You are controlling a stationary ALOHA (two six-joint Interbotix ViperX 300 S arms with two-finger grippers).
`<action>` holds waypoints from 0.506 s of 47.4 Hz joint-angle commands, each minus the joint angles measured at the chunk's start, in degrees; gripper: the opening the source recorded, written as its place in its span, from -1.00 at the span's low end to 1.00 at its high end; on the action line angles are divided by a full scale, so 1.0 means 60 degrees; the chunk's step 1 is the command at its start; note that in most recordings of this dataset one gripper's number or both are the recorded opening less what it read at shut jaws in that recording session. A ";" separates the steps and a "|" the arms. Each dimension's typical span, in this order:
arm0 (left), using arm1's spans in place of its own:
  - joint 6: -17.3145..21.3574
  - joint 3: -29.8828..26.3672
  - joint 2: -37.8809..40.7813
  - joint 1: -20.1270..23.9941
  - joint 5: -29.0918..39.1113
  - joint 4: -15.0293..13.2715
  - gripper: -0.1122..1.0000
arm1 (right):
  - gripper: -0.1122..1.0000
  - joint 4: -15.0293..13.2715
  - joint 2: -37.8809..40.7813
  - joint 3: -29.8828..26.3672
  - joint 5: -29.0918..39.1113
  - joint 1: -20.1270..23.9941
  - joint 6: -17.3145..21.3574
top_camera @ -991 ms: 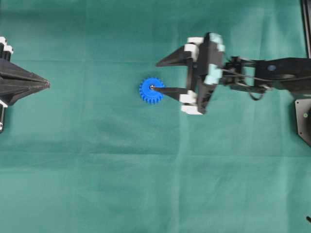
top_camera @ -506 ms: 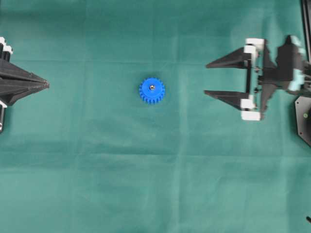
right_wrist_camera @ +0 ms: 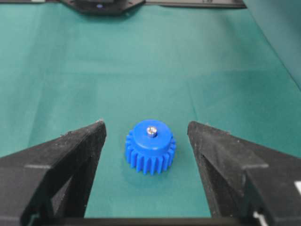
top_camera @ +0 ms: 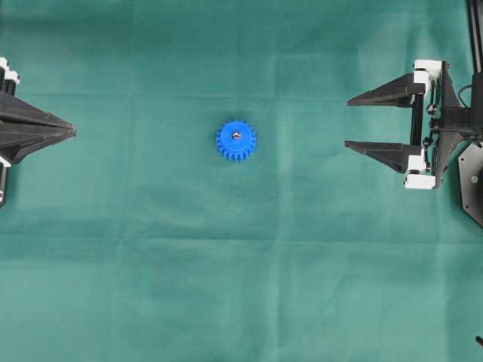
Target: Insert the shaft placed at a random location into the center hole of the small gear at another random location.
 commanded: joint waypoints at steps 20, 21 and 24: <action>0.0015 -0.0073 0.0029 -0.0015 -0.0059 -0.0015 -0.81 | 0.52 -0.0029 -0.0015 -0.0059 0.0029 0.0029 -0.0015; 0.0015 -0.0073 0.0029 -0.0015 -0.0059 -0.0015 -0.81 | 0.52 -0.0029 -0.0015 -0.0059 0.0029 0.0029 -0.0015; 0.0015 -0.0073 0.0029 -0.0015 -0.0059 -0.0015 -0.81 | 0.52 -0.0015 -0.0015 -0.0044 0.0044 0.0029 -0.0015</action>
